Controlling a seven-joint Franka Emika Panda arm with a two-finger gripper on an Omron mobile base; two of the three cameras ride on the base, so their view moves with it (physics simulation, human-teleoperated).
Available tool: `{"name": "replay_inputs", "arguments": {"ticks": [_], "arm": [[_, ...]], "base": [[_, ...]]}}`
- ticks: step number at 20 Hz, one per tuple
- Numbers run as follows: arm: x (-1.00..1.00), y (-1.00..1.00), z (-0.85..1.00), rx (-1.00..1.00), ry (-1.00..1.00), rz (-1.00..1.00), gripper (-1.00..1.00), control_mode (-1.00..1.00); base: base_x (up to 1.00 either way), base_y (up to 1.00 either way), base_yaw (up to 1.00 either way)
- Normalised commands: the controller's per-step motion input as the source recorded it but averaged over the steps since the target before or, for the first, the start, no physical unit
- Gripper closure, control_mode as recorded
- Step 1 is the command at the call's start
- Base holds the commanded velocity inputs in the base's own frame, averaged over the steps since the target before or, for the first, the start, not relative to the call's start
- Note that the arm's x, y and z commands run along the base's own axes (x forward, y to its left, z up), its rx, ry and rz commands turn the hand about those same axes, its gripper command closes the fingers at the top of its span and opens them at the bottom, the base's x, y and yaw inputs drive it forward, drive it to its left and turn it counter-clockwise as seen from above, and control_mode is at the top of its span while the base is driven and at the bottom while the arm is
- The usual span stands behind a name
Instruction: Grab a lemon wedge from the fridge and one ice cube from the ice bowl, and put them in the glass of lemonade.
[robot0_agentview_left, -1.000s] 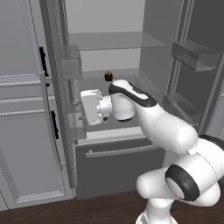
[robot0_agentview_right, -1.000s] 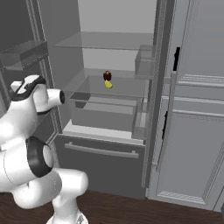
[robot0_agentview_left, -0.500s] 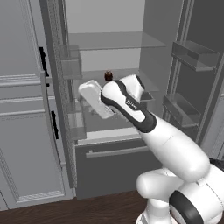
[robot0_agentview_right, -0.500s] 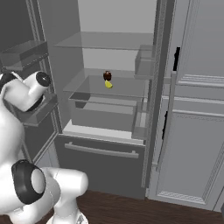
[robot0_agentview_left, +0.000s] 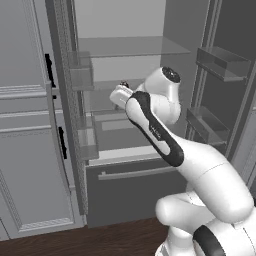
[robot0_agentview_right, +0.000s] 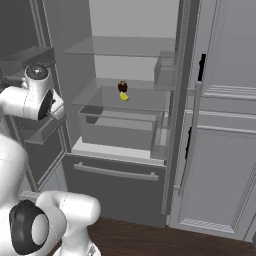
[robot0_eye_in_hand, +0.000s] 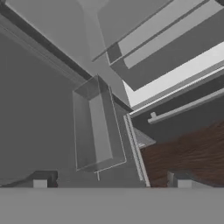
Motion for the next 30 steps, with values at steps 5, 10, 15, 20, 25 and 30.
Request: {"name": "replay_inputs", "arguments": {"ticks": [5, 10, 15, 20, 25, 30], "arm": [[-0.02, -1.00, 0.22, -0.35, 0.00, -0.19, -1.00, -1.00], [-0.23, -1.00, 0.00, -0.29, 0.00, -0.20, -1.00, -1.00], [-0.80, -0.98, 0.00, -0.12, -0.12, -0.07, -1.00, -1.00], [-1.00, -0.72, 0.10, 0.00, -0.14, 0.09, -1.00, -1.00], [-1.00, -0.10, 0.32, -0.07, -0.04, 0.20, -1.00, -1.00], [-0.30, 0.20, 0.31, -0.19, 0.03, 0.08, -1.00, -1.00]], "base": [[0.00, 0.00, 0.00], [0.00, 0.00, 0.00], [0.00, 0.00, 0.00], [0.00, 0.00, 0.00], [0.00, 0.00, 0.00], [0.00, 0.00, 0.00]]}}
